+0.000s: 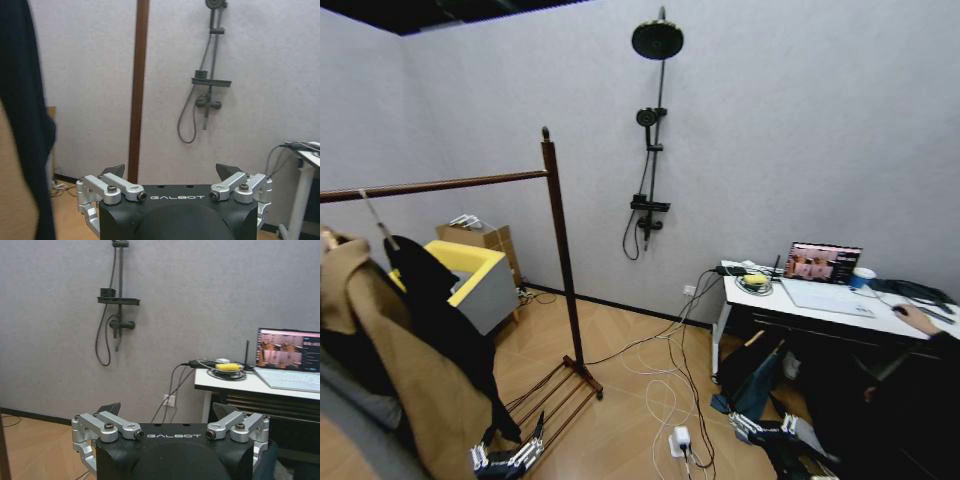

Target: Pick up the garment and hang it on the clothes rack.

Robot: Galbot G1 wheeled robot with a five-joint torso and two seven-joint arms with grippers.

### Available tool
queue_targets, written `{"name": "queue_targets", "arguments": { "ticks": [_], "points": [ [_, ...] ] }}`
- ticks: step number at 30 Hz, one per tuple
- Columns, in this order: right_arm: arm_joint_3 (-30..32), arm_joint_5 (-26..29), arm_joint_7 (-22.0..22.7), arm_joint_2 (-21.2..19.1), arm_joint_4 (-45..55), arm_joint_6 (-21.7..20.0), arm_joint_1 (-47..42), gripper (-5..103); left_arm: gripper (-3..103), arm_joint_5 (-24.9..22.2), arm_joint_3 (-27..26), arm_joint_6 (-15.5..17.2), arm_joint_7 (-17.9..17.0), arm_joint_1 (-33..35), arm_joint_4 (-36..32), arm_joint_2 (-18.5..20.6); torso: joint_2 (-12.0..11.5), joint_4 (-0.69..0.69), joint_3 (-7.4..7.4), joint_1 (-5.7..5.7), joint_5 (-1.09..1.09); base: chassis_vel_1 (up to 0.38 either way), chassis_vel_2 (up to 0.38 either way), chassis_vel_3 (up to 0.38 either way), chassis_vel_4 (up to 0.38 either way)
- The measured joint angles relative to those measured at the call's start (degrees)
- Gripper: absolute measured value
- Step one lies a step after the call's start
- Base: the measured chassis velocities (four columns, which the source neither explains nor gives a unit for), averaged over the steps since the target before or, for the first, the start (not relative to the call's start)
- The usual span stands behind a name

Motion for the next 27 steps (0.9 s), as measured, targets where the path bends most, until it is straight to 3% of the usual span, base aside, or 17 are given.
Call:
{"name": "queue_targets", "arguments": {
  "ticks": [14, 27],
  "points": [
    [0.00, 0.00, 0.00, 0.00, 0.00, 0.00, 0.00, 100, 100, 0.00, 0.00, 0.00, 0.00, 0.00, 0.00, 0.00, 0.00, -0.02, 0.00, 0.00, 0.00, -0.120, -0.113, -0.126, -0.118],
    [0.00, 0.00, 0.00, 0.00, 0.00, 0.00, 0.00, 100, 100, 0.00, 0.00, 0.00, 0.00, 0.00, 0.00, 0.00, -0.01, 0.01, 0.00, 0.01, 0.00, -0.013, -0.020, -0.015, -0.017]
  ]
}}
